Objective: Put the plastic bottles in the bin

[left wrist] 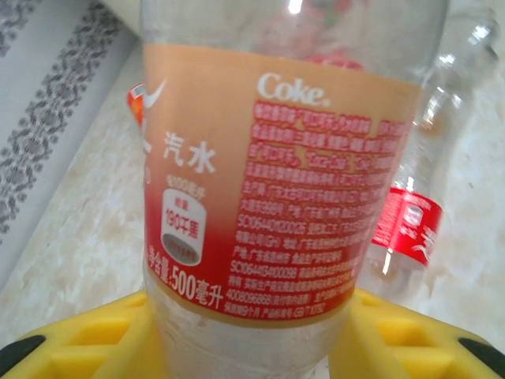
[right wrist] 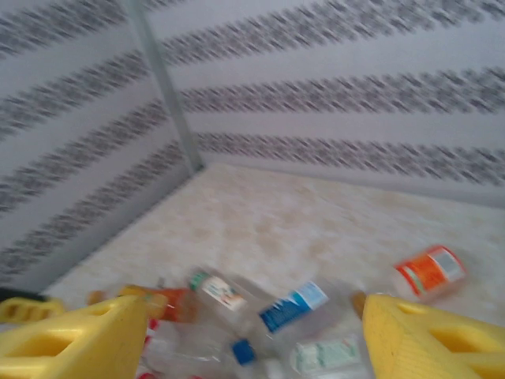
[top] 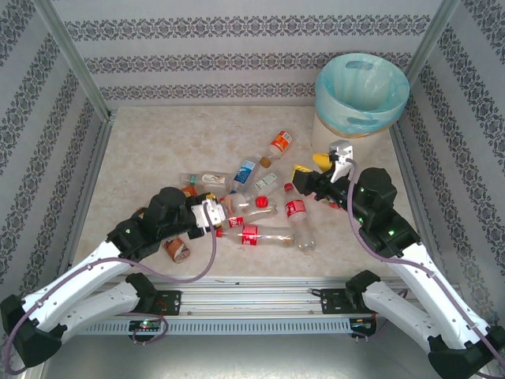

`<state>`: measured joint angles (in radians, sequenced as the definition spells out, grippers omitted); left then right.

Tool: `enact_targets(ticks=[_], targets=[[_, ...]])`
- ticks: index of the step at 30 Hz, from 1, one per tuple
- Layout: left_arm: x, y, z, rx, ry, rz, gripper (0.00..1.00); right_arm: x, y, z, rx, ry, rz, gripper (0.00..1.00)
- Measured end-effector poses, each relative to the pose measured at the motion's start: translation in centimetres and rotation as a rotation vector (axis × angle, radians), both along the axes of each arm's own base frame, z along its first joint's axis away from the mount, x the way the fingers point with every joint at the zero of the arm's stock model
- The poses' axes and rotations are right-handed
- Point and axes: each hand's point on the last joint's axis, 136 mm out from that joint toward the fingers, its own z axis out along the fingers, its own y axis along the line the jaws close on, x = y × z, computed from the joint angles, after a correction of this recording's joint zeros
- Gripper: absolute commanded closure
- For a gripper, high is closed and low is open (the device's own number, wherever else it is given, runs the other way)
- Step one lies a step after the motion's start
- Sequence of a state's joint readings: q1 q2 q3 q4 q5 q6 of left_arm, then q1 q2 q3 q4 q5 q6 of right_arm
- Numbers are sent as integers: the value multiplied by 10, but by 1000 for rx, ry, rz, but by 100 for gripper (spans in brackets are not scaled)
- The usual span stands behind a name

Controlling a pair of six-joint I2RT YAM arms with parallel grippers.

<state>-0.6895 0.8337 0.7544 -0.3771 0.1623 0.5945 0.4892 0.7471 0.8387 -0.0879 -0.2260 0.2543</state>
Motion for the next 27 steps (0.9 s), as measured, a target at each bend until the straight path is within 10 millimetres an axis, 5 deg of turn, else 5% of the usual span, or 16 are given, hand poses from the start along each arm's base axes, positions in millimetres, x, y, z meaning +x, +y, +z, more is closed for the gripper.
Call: enact_targets(ticks=[4, 9, 17, 27], targets=[[25, 0, 22, -95, 69, 95, 57, -12, 22, 25, 61, -36, 147, 27], [24, -6, 29, -186, 133, 86, 56, -18, 54, 48, 102, -18, 318, 32], [15, -9, 39, -254, 154, 55, 56, -20, 89, 35, 85, 72, 438, 33], [12, -10, 40, -264, 157, 44, 57, -32, 119, 21, 32, 118, 527, 47]])
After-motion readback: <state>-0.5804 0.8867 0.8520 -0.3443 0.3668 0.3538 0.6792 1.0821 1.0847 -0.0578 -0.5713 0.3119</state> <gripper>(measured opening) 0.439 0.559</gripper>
